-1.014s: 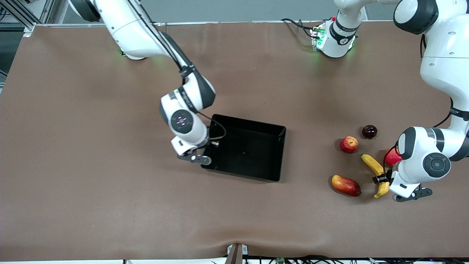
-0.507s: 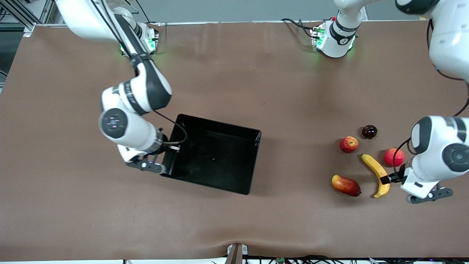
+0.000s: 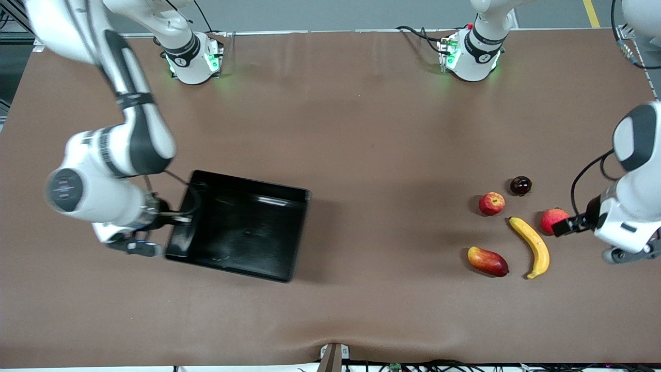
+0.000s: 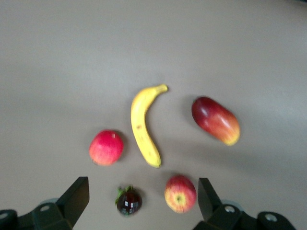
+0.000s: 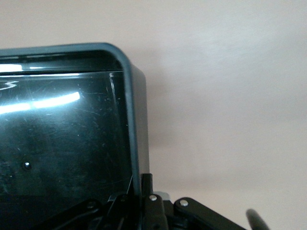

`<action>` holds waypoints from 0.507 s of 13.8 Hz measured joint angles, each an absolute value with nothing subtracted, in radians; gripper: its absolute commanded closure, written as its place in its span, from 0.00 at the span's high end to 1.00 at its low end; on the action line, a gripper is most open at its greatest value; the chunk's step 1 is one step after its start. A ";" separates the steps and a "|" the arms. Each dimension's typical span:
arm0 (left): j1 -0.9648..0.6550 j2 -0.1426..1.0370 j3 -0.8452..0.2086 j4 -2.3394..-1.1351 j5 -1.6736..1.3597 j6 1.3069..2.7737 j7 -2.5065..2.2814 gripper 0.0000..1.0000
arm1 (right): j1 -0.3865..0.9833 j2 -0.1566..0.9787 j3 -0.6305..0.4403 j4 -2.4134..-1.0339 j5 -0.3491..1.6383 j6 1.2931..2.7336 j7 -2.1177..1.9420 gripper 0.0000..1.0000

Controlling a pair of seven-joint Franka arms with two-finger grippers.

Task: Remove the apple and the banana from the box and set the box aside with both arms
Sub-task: 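Drag the tray with the right gripper while the left gripper withdraws, then slide the tray further along the table and open the right gripper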

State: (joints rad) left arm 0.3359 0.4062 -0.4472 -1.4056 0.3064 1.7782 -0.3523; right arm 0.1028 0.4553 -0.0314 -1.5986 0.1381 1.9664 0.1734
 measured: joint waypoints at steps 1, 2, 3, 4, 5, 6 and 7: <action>0.336 0.376 -0.452 -1.401 0.292 1.741 -0.349 1.00 | 0.049 0.450 -0.032 -1.618 0.137 1.967 0.097 0.00; 0.336 0.343 -0.455 -1.398 0.280 1.709 -0.343 1.00 | -0.002 0.448 -0.032 -1.636 0.137 1.968 0.030 0.00; 0.335 0.310 -0.457 -1.397 0.266 1.681 -0.338 1.00 | -0.050 0.449 -0.033 -1.651 0.137 1.971 -0.030 0.00; 0.334 0.277 -0.460 -1.396 0.244 1.647 -0.334 1.00 | -0.095 0.449 -0.033 -1.664 0.136 1.975 -0.089 0.00; 0.334 0.245 -0.470 -1.395 0.219 1.606 -0.332 1.00 | -0.137 0.449 -0.033 -1.671 0.135 1.981 -0.153 0.00; 0.334 0.215 -0.483 -1.395 0.197 1.567 -0.331 1.00 | -0.179 0.449 -0.033 -1.676 0.135 1.987 -0.216 0.00; 0.333 0.186 -0.495 -1.395 0.186 1.541 -0.331 1.00 | -0.219 0.449 -0.034 -1.679 0.135 1.993 -0.268 0.00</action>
